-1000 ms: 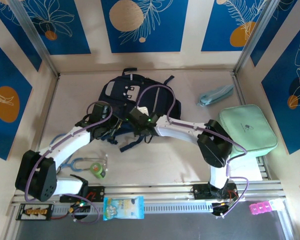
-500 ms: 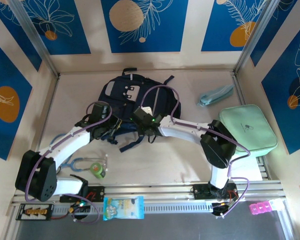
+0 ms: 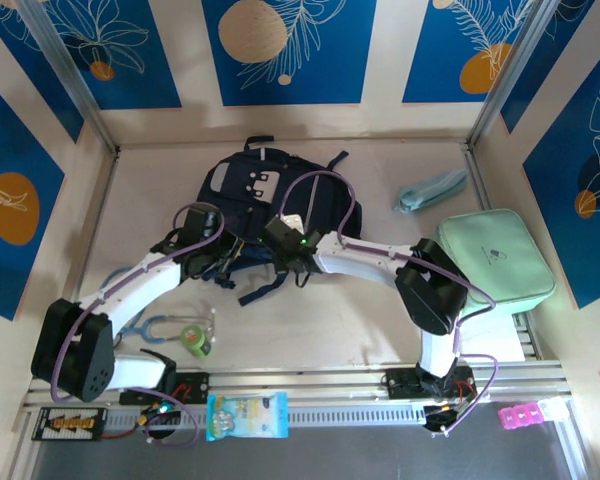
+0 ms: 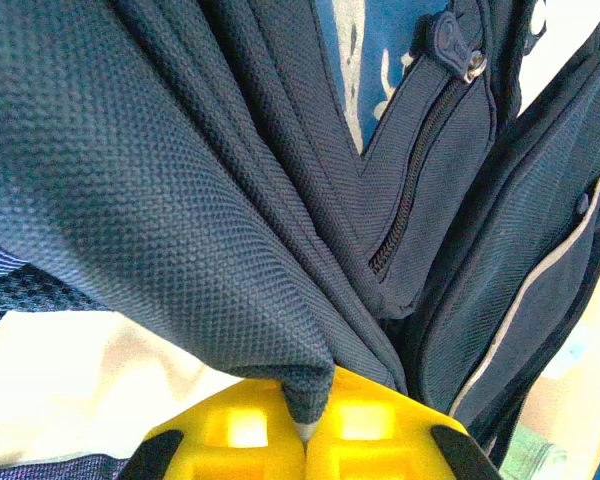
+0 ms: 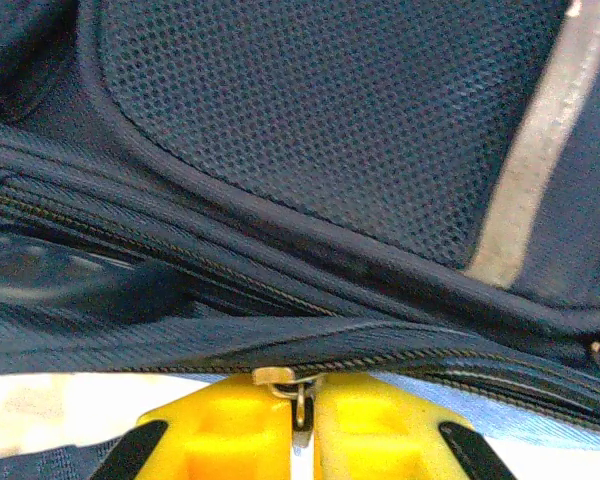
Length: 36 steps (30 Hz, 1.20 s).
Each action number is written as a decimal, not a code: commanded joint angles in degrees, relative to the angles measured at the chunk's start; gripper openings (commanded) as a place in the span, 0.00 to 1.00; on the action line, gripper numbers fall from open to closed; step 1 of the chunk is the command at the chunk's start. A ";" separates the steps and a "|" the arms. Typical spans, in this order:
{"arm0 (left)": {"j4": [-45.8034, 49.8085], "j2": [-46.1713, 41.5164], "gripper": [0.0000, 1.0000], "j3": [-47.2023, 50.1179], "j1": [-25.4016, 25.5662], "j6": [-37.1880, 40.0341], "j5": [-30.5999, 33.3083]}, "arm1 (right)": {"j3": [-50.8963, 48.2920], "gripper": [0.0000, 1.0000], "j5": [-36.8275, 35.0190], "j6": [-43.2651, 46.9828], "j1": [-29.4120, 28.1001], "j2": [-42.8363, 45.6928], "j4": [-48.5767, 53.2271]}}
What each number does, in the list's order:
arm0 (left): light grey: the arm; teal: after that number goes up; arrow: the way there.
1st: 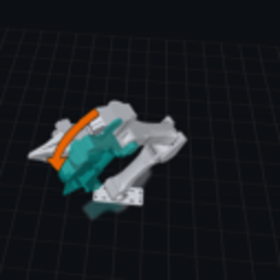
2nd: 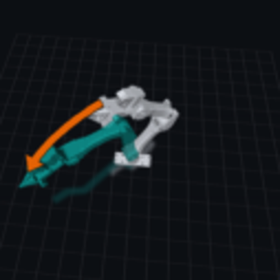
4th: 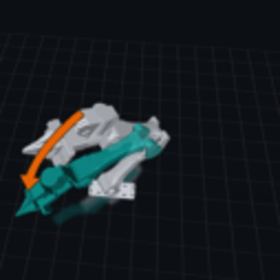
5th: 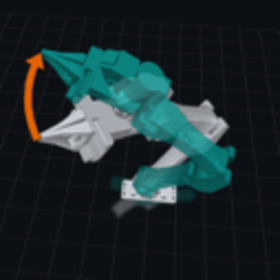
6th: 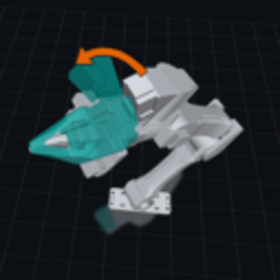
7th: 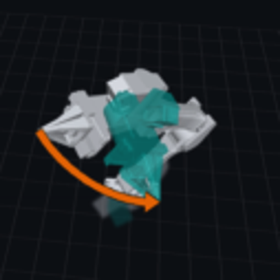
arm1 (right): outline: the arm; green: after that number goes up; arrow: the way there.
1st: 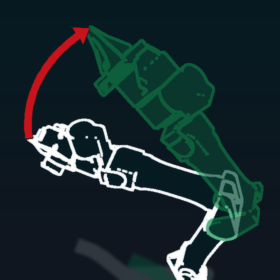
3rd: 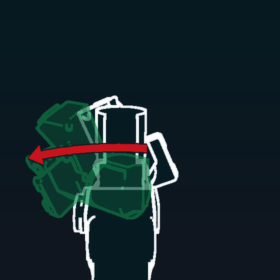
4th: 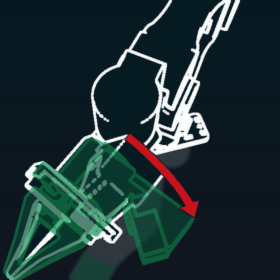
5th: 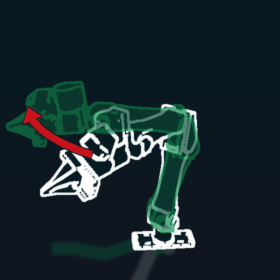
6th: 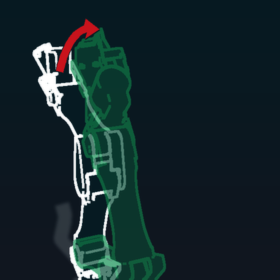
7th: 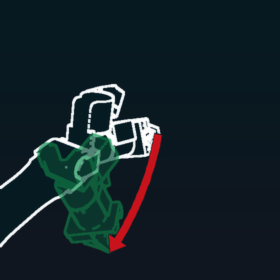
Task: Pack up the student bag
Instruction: Zip the student bag at the center of the table.
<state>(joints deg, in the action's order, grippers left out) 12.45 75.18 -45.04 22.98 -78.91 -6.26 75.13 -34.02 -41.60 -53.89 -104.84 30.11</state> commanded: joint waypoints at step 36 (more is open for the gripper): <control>14.27 9.58 0.59 -12.75 -12.75 29.84 1.53 | -1.83 0.00 28.66 5.48 3.07 4.84 -12.56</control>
<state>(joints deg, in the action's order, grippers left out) 21.45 87.68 -57.74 10.96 -52.47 -6.85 68.53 -8.88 -34.22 -49.30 -97.71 21.47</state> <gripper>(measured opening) 0.586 0.058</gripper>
